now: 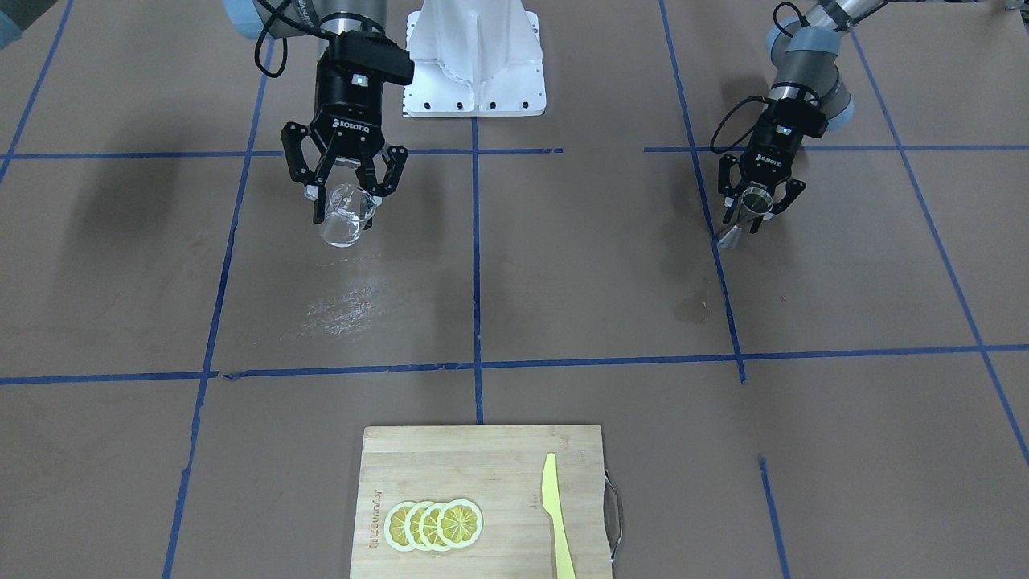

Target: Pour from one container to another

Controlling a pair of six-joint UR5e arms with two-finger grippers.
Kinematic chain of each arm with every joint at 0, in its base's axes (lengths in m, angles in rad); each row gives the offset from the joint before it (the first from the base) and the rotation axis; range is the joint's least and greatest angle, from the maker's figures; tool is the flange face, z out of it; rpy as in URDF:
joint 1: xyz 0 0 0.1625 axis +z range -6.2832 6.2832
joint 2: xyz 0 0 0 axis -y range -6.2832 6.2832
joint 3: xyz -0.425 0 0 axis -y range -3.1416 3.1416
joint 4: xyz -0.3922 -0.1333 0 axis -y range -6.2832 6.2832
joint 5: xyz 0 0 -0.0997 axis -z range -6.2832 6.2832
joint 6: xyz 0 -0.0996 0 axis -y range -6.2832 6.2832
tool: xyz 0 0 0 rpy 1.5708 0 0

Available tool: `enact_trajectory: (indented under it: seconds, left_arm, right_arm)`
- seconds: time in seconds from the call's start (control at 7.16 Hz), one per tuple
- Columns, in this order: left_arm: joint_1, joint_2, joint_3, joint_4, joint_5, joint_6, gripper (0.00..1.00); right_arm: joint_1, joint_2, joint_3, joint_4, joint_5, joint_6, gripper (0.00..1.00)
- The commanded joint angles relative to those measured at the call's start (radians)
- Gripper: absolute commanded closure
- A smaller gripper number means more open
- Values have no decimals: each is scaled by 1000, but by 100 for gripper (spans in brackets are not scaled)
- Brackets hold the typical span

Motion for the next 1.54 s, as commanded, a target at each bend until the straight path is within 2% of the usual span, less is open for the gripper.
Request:
enact_trajectory:
  seconds: [0.0,0.7,0.98,1.4]
  left_arm:
    - [0,2,-9,-12,2,3,0]
    - [-4,10,-42,-24,11,5,0]
    - [-4,62,-94,-26,14,6,0]
    - [-6,74,-139,-68,17,9,0]
  right_arm:
    - [0,0,0,0,1,0,100]
    - [0,2,1,0,1,0,100]
    - [0,2,1,0,1,0,100]
    - [0,2,1,0,1,0,100]
